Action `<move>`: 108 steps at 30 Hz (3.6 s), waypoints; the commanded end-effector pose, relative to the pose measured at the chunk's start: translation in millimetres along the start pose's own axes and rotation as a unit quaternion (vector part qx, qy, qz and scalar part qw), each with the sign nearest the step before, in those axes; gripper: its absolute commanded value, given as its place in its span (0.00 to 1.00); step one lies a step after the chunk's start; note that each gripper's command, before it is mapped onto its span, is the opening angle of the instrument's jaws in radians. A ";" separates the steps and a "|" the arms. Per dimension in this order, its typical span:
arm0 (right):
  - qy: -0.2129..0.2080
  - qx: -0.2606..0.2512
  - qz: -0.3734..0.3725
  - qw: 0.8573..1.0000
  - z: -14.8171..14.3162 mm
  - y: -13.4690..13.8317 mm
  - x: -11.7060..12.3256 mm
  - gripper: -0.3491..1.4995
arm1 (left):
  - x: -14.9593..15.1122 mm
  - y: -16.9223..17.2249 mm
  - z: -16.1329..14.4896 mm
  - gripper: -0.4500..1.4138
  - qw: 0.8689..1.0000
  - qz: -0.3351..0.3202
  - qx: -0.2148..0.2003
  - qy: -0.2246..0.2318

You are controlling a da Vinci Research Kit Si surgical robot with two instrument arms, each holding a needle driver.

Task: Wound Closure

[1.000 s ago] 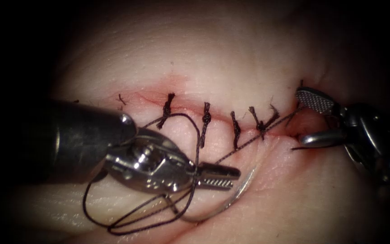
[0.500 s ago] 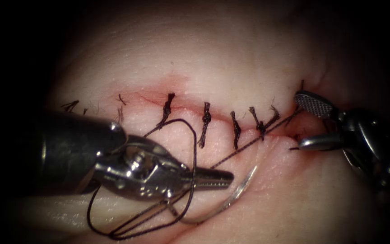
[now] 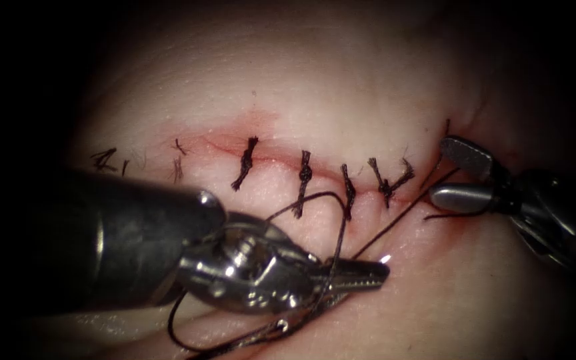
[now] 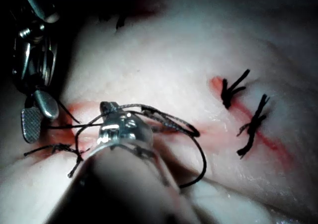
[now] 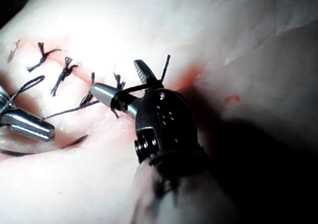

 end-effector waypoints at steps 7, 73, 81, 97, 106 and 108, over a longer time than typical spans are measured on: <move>-0.039 -0.083 0.018 0.996 1.3 0.7 0.1 0.72 | 0.9 -0.1 0.9 0.00 1.000 0.002 -0.002 0.002; -0.001 -0.090 0.335 0.938 0.4 -5.4 -6.5 0.00 | -15.3 -19.8 -9.8 0.00 0.978 -0.161 0.101 -0.081; 0.007 -0.110 0.176 0.978 -2.1 -6.3 -7.6 0.00 | -18.7 -23.0 -12.7 0.00 0.976 -0.152 0.125 -0.095; 0.015 -0.110 -0.046 0.993 -2.7 -11.1 -7.6 0.00 | -25.4 -29.0 -9.3 0.00 0.968 -0.096 0.196 -0.125; 0.019 -0.120 -0.147 0.982 -3.1 -12.7 -7.5 0.00 | -27.8 -33.0 -7.4 0.00 0.926 -0.078 0.310 -0.201; 0.019 -0.124 -0.161 0.979 -3.2 -12.7 -7.5 0.00 | -28.4 -34.3 -7.0 0.00 0.915 -0.089 0.328 -0.217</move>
